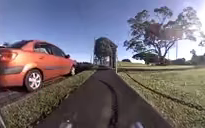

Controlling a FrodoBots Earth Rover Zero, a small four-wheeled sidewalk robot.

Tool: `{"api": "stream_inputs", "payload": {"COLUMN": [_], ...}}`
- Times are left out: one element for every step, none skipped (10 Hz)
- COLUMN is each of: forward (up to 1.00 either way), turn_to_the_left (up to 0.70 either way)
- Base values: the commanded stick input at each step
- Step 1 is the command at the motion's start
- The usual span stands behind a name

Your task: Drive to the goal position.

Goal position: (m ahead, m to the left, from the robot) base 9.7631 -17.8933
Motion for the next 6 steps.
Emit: {"api": "stream_inputs", "payload": {"forward": [0.7, 0.7, 0.7, 0.7, 0.7, 0.7], "turn_to_the_left": [0.0, 0.0, 0.0, 0.0, 0.0, 0.0]}}
